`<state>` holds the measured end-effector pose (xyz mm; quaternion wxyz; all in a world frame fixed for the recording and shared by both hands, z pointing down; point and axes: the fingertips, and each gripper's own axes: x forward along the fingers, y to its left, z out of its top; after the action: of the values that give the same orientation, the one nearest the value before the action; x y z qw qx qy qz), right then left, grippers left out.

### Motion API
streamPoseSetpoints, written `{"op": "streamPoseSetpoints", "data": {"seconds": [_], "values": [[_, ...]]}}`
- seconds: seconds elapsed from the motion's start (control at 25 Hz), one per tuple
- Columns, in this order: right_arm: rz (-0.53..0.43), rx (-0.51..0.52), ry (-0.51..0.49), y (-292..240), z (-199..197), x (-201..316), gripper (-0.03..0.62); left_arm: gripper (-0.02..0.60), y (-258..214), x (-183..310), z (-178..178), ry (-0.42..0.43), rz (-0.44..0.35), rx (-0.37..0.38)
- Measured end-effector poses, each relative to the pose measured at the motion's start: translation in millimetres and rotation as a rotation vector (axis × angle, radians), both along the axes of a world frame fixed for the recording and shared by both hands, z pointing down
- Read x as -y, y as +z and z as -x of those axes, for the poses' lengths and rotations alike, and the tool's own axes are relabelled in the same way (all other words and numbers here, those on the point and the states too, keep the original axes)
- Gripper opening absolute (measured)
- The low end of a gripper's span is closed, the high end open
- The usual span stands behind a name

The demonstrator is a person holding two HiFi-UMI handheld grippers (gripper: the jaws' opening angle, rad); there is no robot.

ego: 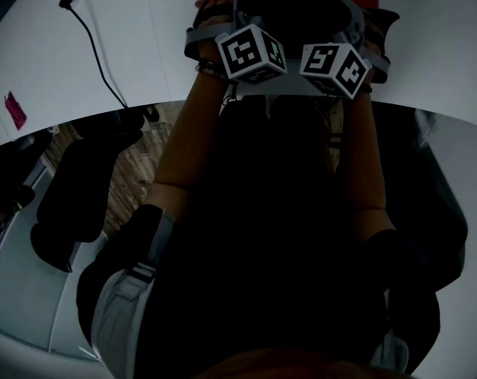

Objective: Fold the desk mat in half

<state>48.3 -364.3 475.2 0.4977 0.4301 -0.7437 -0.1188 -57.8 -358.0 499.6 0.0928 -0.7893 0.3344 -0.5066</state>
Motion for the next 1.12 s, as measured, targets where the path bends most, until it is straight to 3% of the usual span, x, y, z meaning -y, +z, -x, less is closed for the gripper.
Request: {"op": "streamPoseSetpoints", "data": {"seconds": [0.32,0.8,1.12], "values": [[0.038,0.014,-0.035,21,-1,17,0.043,0.031,13,15,0,-0.044,0.019,0.039],[0.049,0.002,-0.047,38,-2,33,0.074,0.059,27,30,1,-0.013,-0.025,0.118],[0.015,-0.014,-0.029,41,-1,38,0.12,0.16,25,40,8,-0.024,-0.096,0.129]]}}
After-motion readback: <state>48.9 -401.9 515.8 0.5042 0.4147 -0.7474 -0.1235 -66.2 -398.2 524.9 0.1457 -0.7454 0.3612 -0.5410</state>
